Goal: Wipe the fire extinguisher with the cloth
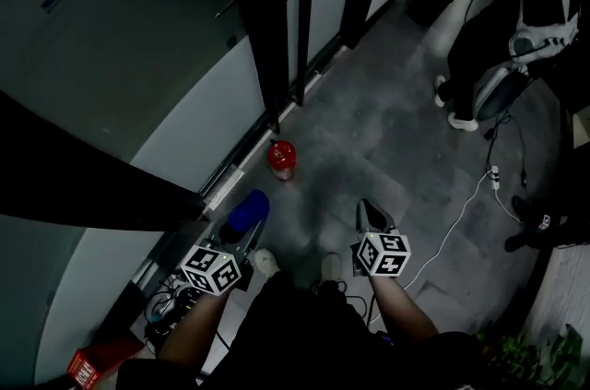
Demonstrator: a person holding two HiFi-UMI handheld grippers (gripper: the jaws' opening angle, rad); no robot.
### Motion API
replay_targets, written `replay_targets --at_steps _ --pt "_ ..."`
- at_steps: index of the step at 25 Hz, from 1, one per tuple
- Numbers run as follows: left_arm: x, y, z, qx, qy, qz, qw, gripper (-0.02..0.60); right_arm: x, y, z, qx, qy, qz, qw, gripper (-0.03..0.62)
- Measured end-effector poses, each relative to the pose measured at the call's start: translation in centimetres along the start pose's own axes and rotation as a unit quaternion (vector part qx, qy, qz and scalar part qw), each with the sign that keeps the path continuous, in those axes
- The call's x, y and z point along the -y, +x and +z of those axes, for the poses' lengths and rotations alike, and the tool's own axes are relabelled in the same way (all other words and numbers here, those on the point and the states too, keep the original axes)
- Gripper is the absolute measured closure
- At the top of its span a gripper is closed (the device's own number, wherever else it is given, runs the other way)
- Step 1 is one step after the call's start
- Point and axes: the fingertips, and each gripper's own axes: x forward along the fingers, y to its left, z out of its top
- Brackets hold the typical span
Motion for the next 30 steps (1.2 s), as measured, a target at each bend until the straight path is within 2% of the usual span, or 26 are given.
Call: replay_targets --at_steps 2,4,7,9,12,17,23,30 --pt "2.9 -0.3 1.0 0.034 0.02 0.006 0.9992 0.417 -0.2 -1.9 1.6 0.016 -0.018 0.033 0.999 0.591" --pt "4.9 -0.6 2.1 0.068 0.02 0.012 0.9974 0.417 -0.3 -3.7 2.5 0.024 -0.04 0.06 0.997 0.591" --pt "6.5 -1.3 3.7 0.11 0.014 0.031 0.9934 0.417 -0.4 -5.8 3.5 0.036 -0.079 0.083 0.993 0.591" --pt "7.3 -2.1 4.6 0.125 0.031 0.035 0.9911 0.417 -0.5 -6.8 4.3 0.046 -0.103 0.093 0.989 0.591" --pt "8.2 -3.4 5.5 0.125 0.076 0.029 0.9888 0.417 -1.0 -8.1 6.3 0.077 -0.118 0.093 0.986 0.591" --pt "8.4 -5.6 6.6 0.118 0.129 0.014 0.9845 0.417 -4.1 -11.0 9.2 0.148 -0.096 0.104 0.979 0.591" --pt "7.0 -6.8 9.1 0.145 0.122 0.005 0.9818 0.417 -8.9 -12.0 11.2 0.187 -0.117 0.134 0.966 0.591" --pt "6.0 -6.7 9.4 0.148 0.129 0.005 0.9805 0.417 -8.2 -10.4 11.5 0.176 -0.131 0.117 0.969 0.591"
